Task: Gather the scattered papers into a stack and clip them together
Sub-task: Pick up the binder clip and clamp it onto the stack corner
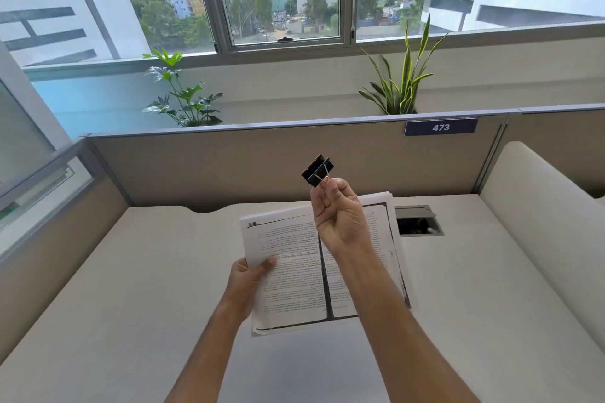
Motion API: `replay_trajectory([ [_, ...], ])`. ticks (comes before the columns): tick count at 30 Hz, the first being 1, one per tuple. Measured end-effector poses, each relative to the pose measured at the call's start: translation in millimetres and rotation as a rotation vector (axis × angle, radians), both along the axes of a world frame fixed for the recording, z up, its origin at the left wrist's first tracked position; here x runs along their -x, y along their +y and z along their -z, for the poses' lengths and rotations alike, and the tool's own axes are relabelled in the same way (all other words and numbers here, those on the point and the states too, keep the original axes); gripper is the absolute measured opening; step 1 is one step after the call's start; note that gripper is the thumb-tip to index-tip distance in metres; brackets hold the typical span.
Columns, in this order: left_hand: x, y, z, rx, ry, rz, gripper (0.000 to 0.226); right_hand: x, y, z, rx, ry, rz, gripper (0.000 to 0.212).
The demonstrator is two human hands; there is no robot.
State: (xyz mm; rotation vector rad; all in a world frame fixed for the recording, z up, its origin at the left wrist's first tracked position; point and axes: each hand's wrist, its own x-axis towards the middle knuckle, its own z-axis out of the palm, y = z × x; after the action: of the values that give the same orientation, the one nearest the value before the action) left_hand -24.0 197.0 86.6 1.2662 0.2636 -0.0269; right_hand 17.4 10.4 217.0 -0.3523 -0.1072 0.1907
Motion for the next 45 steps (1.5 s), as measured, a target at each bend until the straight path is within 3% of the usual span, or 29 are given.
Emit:
replay_trajectory([
  [4,-1.3,-0.1,-3.4,-0.003,0.001,0.012,0.029,-9.9,-9.6,-2.9,0.174,-0.088,-0.017,0.015],
  [7,-0.2,2.0,-3.5,-0.008,-0.004,0.028,0.026,-20.4,-18.3,-11.8,0.426,-0.221,-0.014,0.017],
  [14,0.0,-0.8,-6.9,-0.041,-0.012,0.053,0.029,-42.9,-20.1,-61.5,1.519,-0.729,0.229,0.025],
  [18,0.6,-2.9,-8.1,-0.047,-0.029,0.063,0.029,-47.6,-10.0,-80.4,1.864,-1.048,0.196,0.019],
  [26,1.9,-6.2,-11.5,-0.049,-0.041,0.066,0.026,-50.7,8.8,-75.0,1.995,-1.241,0.061,0.033],
  [45,5.3,-4.1,-10.9,-0.075,-0.059,0.042,0.035,-53.0,24.7,-59.2,2.042,-1.137,0.001,0.039],
])
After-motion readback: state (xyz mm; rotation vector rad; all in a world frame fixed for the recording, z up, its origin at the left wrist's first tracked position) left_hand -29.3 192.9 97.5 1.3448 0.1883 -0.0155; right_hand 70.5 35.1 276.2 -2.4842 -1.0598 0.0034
